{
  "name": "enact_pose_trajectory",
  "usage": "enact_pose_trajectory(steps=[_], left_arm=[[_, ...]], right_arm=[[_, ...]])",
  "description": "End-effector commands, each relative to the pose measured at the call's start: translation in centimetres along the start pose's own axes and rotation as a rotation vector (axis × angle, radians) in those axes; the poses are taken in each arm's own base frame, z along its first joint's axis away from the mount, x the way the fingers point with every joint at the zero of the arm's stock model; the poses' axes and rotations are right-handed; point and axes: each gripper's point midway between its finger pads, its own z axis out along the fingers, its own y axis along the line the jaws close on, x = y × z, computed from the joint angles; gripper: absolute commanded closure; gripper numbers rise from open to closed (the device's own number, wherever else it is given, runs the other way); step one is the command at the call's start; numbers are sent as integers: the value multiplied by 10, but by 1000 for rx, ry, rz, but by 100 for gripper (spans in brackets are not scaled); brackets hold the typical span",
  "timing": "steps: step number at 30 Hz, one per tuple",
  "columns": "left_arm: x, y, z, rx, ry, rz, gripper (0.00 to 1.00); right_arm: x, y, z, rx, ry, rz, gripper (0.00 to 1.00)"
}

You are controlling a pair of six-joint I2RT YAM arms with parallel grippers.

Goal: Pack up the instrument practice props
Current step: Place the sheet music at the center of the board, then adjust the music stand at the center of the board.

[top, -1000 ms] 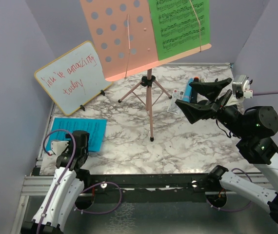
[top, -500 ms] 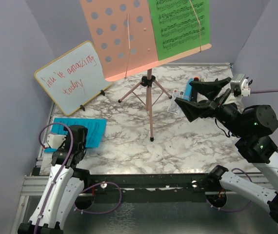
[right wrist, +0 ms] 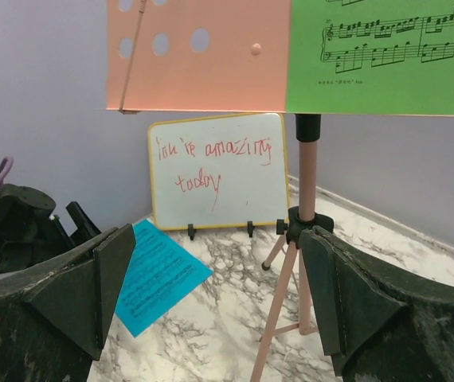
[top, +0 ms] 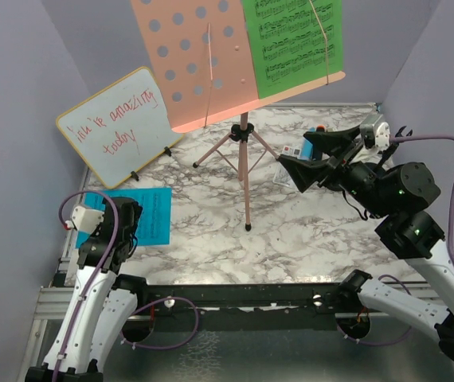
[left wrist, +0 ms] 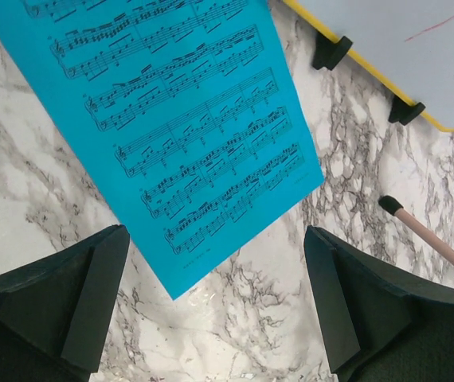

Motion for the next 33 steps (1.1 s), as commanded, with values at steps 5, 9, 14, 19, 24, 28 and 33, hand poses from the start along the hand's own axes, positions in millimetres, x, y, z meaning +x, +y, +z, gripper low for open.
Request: enact_pose_trajectory(steps=[5, 9, 14, 19, 24, 28, 33], left_arm=[[-17, -55, -15, 276, -59, 212, 1], [-20, -85, -25, 441, -99, 342, 1], [-21, -116, -41, 623, -150, 542, 1], [-7, -145, -60, 827, -147, 704, 1], [5, -168, -91, 1051, -154, 805, 1], [12, -171, -104, 1156, -185, 869, 1], [18, -171, -115, 1223, -208, 874, 1]], right_arm=[[22, -15, 6, 62, 34, -21, 5], [44, -12, 9, 18, 56, -60, 2], [74, -21, 22, 46, 138, -49, 2], [105, -31, 41, 67, 215, -60, 2], [123, -38, 63, 56, 214, -80, 4], [134, -45, 79, 10, 176, -64, 4], [136, -60, 99, -49, 103, -24, 9]])
